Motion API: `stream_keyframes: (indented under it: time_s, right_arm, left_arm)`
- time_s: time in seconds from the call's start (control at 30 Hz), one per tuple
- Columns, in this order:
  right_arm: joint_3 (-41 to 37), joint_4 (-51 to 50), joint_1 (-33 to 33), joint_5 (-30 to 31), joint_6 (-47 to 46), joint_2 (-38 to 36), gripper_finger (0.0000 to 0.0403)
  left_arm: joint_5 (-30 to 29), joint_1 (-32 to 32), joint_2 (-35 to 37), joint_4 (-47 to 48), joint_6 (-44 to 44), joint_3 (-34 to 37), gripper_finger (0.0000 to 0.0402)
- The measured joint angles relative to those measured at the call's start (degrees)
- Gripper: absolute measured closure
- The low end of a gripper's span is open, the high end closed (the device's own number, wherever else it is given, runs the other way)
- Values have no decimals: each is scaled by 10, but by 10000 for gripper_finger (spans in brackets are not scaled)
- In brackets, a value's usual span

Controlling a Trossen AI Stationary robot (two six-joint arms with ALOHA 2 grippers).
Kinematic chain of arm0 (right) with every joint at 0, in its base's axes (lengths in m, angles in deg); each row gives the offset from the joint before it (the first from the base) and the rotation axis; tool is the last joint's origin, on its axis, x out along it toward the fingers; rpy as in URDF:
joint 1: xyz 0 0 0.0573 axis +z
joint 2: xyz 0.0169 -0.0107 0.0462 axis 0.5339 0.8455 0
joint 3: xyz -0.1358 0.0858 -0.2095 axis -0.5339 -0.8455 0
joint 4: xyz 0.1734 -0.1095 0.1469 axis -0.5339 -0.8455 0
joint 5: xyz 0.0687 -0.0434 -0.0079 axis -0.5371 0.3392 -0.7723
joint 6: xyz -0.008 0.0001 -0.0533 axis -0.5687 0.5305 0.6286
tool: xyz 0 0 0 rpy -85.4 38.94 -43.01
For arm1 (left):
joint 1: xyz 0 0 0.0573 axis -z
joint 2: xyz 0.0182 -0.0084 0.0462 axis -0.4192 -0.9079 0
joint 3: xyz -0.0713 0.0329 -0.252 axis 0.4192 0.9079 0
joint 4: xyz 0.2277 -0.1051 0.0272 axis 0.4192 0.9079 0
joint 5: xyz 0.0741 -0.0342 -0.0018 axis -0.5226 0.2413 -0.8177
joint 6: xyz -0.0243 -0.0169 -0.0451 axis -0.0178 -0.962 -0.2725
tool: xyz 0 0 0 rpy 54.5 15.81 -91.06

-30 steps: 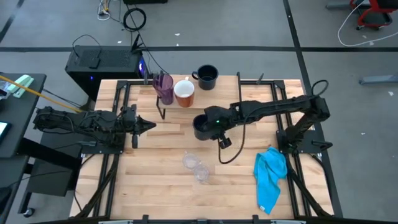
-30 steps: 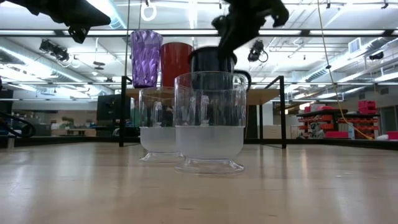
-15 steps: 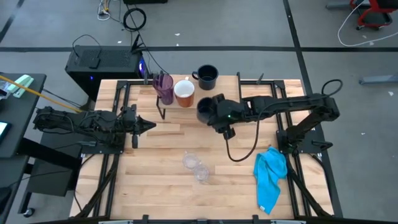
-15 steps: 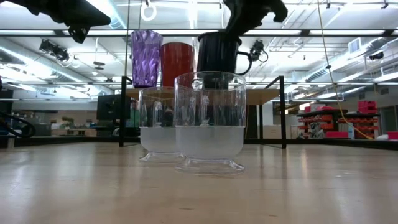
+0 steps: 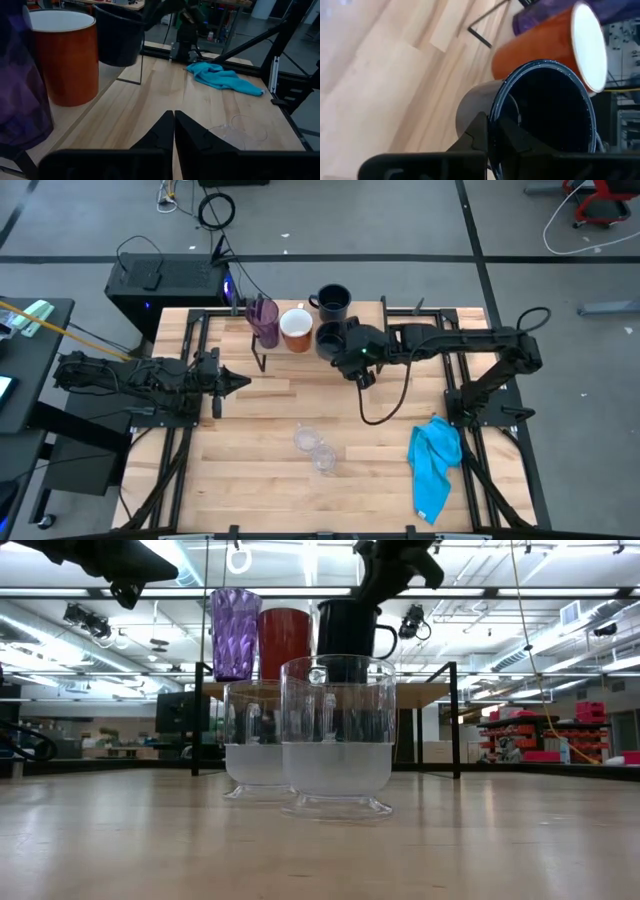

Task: Stack small to large cups/mugs on shelf
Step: Put the dark blue mug on the shelf

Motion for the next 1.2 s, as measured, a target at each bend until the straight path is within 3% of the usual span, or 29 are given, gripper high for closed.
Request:
stream_keyframes:
  time_s: [0.4, 0.87, 1.2]
  right_arm:
    - [2, 3, -55, -53, 8, 20, 385]
    - [2, 19, -70, -57, 13, 32, 381]
    - [2, 21, -81, -56, 10, 32, 328]
  left_arm:
    - [0, 0, 0, 0, 0, 0, 385]
    - [0, 0, 0, 2, -3, 0, 380]
    - [0, 0, 0, 2, -4, 0, 376]
